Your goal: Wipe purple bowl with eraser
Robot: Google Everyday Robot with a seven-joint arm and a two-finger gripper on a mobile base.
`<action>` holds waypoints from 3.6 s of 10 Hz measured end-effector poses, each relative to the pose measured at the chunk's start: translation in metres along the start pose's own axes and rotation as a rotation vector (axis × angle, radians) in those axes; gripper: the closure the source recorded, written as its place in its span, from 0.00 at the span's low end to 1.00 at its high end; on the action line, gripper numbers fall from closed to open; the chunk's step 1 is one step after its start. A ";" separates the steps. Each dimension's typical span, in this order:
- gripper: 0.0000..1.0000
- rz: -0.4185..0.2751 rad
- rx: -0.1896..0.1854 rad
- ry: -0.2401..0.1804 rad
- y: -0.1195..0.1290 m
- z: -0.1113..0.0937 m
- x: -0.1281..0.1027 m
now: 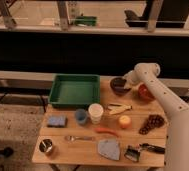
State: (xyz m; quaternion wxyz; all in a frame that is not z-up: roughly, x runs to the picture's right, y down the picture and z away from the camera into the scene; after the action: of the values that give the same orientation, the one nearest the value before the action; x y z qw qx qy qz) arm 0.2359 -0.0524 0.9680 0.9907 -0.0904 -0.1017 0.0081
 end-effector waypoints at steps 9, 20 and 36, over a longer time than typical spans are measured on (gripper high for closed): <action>1.00 -0.027 0.001 -0.007 -0.020 0.022 -0.015; 1.00 0.011 -0.026 -0.061 0.045 -0.031 -0.015; 1.00 -0.017 0.007 -0.018 -0.024 0.020 -0.029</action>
State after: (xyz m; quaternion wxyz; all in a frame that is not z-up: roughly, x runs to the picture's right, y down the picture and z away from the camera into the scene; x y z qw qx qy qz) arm 0.2029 -0.0732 0.9859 0.9900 -0.0861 -0.1115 0.0011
